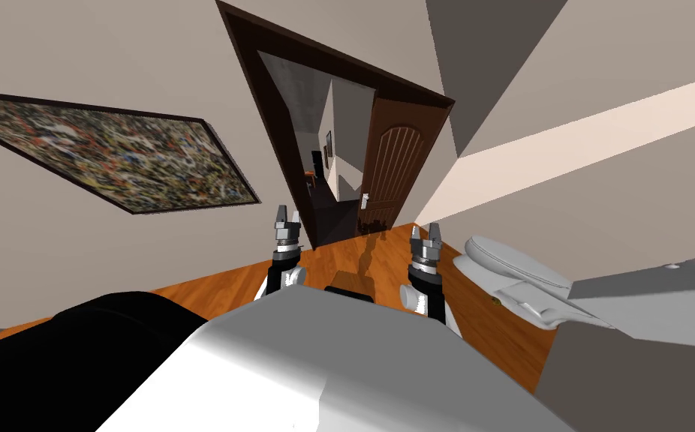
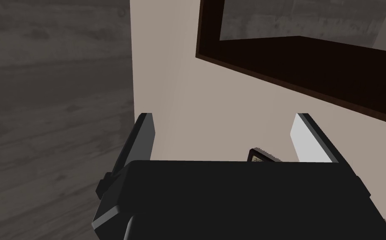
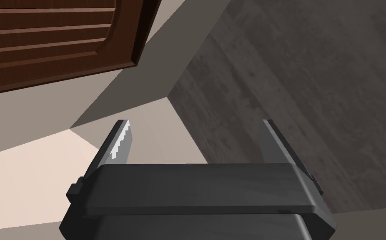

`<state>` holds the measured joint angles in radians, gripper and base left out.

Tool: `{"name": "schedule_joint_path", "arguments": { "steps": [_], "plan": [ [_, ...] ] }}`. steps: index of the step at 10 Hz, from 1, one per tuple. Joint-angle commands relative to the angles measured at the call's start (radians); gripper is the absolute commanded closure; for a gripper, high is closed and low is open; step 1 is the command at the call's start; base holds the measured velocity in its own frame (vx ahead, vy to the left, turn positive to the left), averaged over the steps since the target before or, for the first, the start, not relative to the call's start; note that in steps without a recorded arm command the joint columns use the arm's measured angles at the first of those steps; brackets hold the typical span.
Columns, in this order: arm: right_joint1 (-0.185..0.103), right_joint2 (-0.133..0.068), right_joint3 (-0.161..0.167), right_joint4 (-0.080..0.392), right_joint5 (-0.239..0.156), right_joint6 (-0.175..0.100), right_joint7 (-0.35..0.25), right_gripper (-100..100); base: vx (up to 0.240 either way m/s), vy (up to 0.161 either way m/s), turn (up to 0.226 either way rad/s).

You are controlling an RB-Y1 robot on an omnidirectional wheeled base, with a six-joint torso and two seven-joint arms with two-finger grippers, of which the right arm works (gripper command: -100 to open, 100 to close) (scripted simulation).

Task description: Push the door open

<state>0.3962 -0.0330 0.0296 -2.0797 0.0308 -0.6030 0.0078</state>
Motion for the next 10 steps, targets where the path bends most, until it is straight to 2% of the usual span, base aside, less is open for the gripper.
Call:
{"name": "schedule_joint_path", "arguments": {
  "steps": [1, 10],
  "plan": [
    [-0.014, -0.009, 0.001, 0.033, -0.004, 0.0, -0.008, -100, 0.099, -0.039, 0.053],
    [-0.153, -0.042, 0.011, 0.26, -0.016, 0.022, -0.036, -100, 0.091, -0.042, 0.062]
  ]
}}
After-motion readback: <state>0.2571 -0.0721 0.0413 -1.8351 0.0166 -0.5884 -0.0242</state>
